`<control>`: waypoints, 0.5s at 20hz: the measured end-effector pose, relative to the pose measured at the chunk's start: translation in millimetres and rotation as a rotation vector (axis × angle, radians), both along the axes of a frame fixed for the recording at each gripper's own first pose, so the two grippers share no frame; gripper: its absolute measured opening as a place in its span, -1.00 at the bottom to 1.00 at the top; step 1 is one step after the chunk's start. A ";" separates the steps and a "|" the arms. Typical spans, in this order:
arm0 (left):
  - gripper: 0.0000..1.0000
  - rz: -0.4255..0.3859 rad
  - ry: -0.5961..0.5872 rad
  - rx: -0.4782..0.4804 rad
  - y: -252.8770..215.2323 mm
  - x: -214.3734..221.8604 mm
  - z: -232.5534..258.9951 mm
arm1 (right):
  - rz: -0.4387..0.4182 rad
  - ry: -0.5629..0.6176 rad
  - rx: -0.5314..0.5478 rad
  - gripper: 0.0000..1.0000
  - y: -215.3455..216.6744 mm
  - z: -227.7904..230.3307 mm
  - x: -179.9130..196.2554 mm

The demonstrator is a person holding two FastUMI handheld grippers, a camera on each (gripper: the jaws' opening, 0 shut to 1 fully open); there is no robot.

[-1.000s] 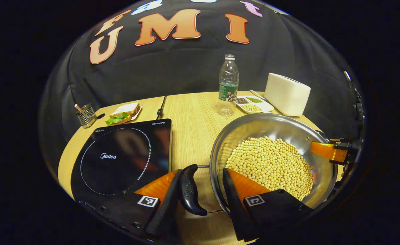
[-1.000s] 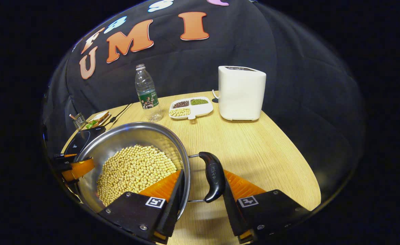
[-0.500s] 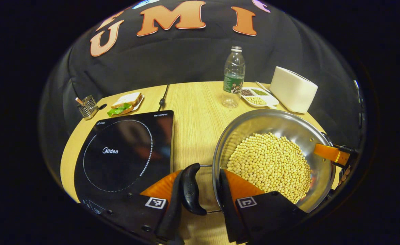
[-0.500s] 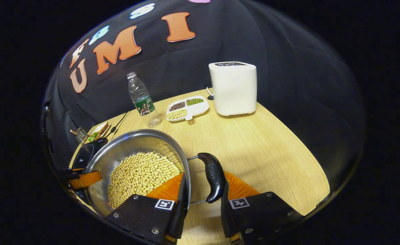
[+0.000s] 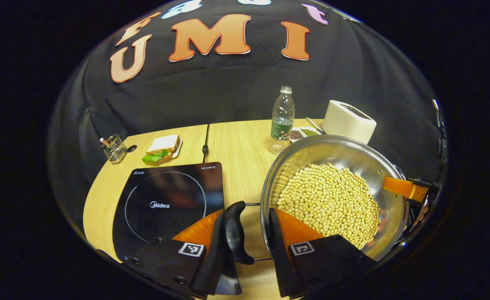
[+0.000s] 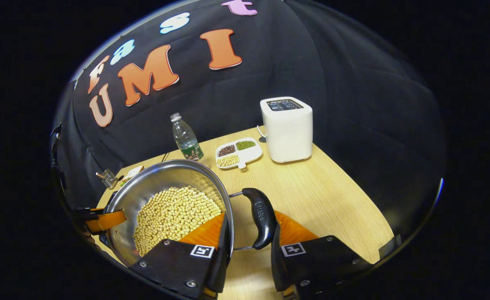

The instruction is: First push the handle of the pot to place it horizontally, then grasp the pot with both hands and set it on the induction cooktop.

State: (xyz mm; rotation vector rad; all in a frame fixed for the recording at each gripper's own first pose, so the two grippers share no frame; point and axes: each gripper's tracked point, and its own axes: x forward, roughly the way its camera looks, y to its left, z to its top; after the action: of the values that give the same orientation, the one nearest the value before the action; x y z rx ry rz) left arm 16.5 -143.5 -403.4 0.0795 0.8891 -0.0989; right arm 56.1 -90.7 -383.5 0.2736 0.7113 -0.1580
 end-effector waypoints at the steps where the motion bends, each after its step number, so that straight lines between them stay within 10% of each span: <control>1: 0.21 0.001 -0.009 -0.004 4.9 1.0 7.6 | 0.000 -0.008 0.003 -0.12 4.4 7.6 2.3; 10: 0.14 0.057 -0.030 -0.020 74.7 6.8 63.9 | 0.046 -0.052 -0.001 -0.12 70.2 60.5 22.5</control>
State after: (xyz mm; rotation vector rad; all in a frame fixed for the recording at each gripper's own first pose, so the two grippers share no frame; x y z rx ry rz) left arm 23.4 -68.9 -339.5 0.0375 0.8596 -0.0534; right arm 78.6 -20.5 -323.0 0.2592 0.6654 -0.1070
